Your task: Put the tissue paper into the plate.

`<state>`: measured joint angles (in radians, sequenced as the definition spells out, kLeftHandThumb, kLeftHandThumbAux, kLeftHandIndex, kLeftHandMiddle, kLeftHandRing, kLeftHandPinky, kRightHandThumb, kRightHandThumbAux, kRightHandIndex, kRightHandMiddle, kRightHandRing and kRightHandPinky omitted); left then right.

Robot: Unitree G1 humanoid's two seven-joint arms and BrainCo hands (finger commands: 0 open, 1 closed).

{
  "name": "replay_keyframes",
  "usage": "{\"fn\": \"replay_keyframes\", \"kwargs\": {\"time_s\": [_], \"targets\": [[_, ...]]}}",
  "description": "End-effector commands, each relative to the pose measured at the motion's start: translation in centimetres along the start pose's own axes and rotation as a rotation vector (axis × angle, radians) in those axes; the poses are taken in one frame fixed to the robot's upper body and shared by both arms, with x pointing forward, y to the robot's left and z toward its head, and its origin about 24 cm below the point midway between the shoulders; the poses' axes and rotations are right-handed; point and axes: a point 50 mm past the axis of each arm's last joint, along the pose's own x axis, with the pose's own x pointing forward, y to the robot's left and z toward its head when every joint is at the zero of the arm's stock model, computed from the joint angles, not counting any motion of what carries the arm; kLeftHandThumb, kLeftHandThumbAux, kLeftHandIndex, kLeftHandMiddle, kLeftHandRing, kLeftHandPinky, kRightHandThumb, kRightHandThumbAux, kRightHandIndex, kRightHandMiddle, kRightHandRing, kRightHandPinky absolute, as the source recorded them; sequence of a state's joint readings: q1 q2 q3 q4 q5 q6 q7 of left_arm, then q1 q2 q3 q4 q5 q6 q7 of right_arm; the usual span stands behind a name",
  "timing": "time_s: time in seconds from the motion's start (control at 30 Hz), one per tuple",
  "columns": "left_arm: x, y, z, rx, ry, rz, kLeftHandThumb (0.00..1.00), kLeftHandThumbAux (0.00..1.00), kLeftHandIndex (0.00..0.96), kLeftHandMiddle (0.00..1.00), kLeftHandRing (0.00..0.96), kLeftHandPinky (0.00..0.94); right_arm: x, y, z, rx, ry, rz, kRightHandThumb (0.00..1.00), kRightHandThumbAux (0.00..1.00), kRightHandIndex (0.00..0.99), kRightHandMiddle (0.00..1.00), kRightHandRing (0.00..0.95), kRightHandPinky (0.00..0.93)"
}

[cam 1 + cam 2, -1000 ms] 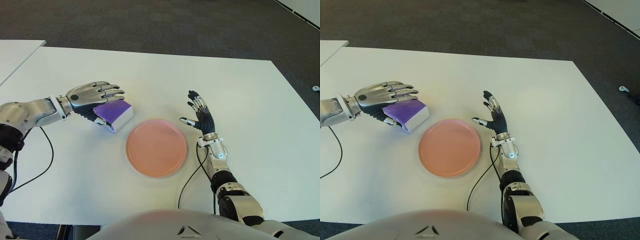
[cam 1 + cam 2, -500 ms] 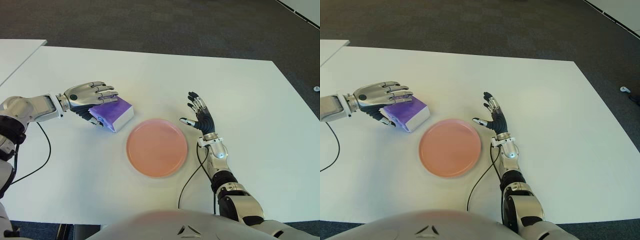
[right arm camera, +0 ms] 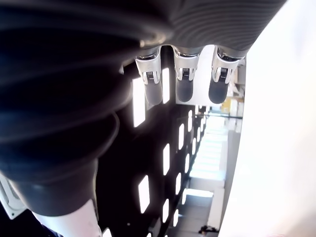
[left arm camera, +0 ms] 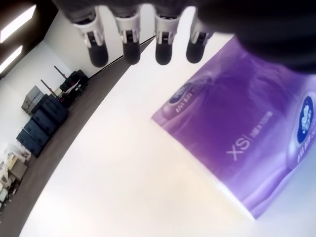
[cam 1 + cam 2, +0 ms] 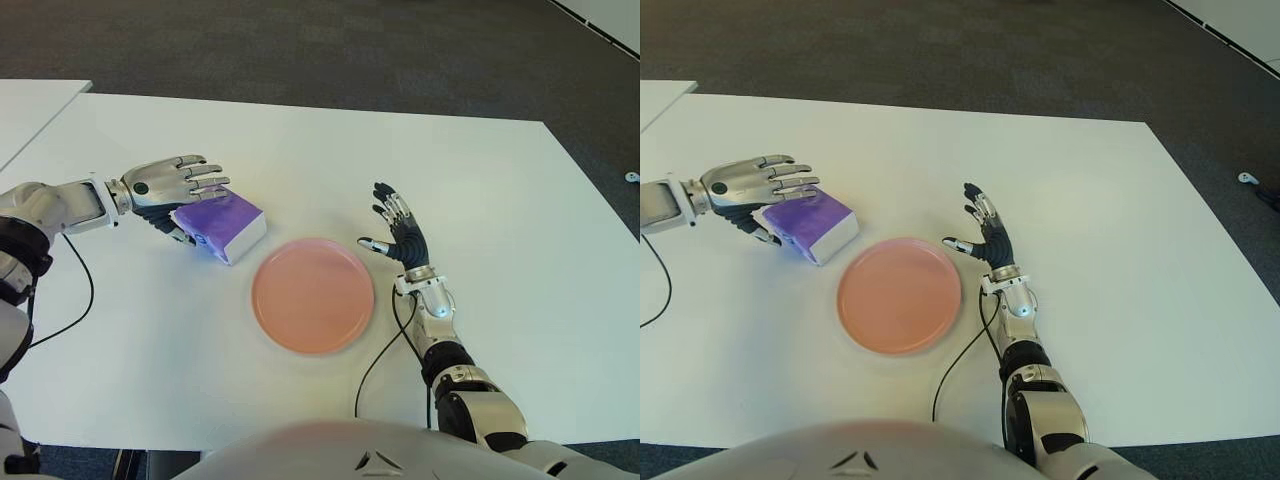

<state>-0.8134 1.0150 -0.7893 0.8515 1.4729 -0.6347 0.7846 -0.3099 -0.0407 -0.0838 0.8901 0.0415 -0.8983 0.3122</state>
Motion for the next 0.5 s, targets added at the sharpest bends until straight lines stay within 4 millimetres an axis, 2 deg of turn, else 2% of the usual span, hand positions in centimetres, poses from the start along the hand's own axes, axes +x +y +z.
{"fn": "replay_keyframes", "kwargs": {"time_s": [0.03,0.5], "targets": [[0.4,-0.37,0.5,0.03,-0.048,-0.002,0.409,0.107,0.0,0.0,0.0,0.0,-8.81,2.69,-4.86,0.112,0.309,-0.038,0.0,0.846,0.0,0.0,0.0,0.0],[0.9,-0.5,0.95,0.008,-0.032,0.045,0.381,0.107,0.0,0.0,0.0,0.0,-8.71,2.96,-4.78,0.129,0.305,-0.075,0.0,0.838,0.0,0.0,0.0,0.0]]}}
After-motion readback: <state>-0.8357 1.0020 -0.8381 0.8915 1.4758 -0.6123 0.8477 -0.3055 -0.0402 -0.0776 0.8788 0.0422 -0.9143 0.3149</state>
